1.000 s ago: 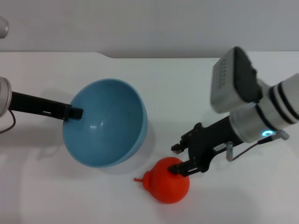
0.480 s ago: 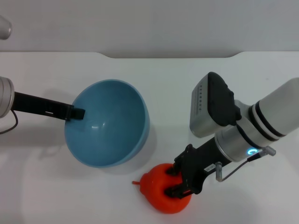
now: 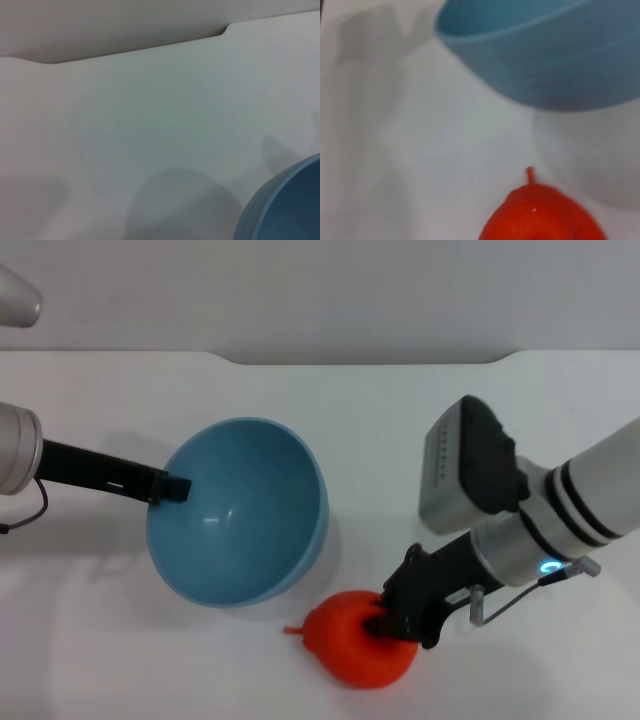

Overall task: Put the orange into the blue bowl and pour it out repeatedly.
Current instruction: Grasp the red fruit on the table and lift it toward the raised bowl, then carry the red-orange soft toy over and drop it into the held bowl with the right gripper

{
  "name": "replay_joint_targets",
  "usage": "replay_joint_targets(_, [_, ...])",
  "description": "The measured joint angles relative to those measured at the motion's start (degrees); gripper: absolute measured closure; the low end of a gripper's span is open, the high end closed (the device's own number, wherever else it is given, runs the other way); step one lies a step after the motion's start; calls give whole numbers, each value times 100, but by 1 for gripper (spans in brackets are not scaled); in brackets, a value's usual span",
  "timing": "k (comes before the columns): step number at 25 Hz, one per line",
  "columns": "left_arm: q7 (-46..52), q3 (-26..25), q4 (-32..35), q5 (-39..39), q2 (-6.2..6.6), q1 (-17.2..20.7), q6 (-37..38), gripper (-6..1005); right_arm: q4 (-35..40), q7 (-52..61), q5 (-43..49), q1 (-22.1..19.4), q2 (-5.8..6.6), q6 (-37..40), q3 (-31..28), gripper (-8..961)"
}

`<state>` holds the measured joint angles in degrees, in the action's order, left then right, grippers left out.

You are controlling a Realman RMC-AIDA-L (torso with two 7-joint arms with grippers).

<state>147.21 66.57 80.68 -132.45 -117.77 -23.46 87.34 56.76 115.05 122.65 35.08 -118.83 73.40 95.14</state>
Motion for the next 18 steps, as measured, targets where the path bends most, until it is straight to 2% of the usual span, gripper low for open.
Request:
replay_joint_targets(4, [1,59,-74,0,0,-2,3,1001,413,-7,1,-365,8,-81,-403,821])
replay_joint_targets(8, [1,165,-200,-12,1,-19,-1,1001,1318,-65,-16,-922,12,182,-986,900])
replay_joint_targets(12, [4,325,-354,-136,-5,-65,-20,1001,2233,-374,-190,-1345,-48,677,-1665,923])
replay_joint_targets(18, [463,1354,-888,-579,-24,-496,-145,1001,2935,-466,-1068,-1396,-25,1156,-2304,934])
